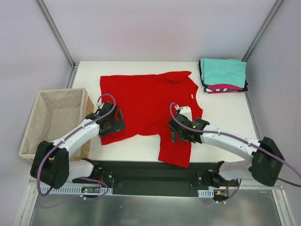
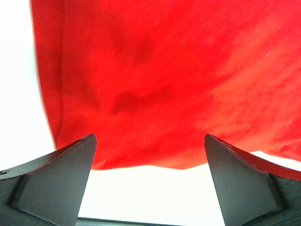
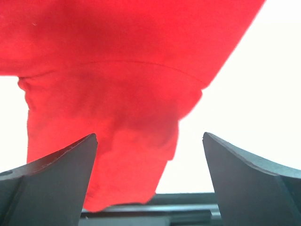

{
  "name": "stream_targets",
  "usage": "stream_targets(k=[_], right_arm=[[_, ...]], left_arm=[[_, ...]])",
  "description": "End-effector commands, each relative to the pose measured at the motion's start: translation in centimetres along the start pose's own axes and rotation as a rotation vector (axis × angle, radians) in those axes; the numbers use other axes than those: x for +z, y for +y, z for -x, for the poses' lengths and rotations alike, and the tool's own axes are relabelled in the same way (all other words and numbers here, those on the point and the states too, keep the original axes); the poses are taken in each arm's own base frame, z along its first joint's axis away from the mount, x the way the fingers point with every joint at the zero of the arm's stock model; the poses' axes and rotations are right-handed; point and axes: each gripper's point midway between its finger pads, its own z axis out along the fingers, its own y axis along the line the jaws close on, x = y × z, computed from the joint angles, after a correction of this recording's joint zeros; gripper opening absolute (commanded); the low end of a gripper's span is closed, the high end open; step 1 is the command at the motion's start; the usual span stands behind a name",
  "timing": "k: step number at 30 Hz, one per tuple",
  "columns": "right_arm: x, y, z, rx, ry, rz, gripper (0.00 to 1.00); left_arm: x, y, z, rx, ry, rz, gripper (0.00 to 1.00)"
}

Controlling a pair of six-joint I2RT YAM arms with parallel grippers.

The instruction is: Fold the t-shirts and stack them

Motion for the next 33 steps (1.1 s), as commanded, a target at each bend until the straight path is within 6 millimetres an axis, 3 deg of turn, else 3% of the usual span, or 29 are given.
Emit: stream_targets(k=[1, 4, 7, 11, 14, 17, 21, 27, 33], right_arm=[[-2.0, -3.4, -1.8, 0.025, 0.001, -0.089, 0.99], [-2.8, -4.2, -1.5, 0.049, -0.040, -0.086, 0.98], [-2.7, -4.7, 0.2, 0.001, -0.087, -0.141, 0.97], [-2.6, -4.6, 4.9, -0.147, -0.127, -0.246, 0.97], [-0.2, -4.0, 6.9, -0.157, -0.076, -0.227, 0.97], [2.1, -3.1, 7.4, -0.155, -0.021, -0.209, 0.97], [4.7, -2.5, 6.7, -0.170, 0.042, -0.211, 0.97], [8.0, -2.4, 4.2, -0.180, 0.148, -0.220, 0.97], [7.9, -4.2, 0.3, -0.189, 0.225, -0.267, 0.97]], left_arm=[[-2.8, 1.2, -1.6, -0.033, 0.056, 0.029, 0.99], [-3.9, 1.5, -1.1, -0.037, 0.020, 0.029, 0.99], [-5.8, 0.7, 1.5, -0.042, -0.080, -0.010, 0.99], [-8.4, -1.7, 3.8, 0.001, -0.132, -0.120, 0.99], [-10.7, -2.5, 5.2, -0.025, -0.195, -0.173, 0.99], [-12.6, -1.7, 6.4, -0.045, -0.295, -0.181, 0.99], [-14.7, -0.7, 7.0, -0.010, -0.342, -0.162, 0.99], [-14.7, -0.3, 6.2, 0.012, -0.278, -0.129, 0.99], [-14.7, 0.2, 6.4, 0.019, -0.298, -0.111, 0.99]])
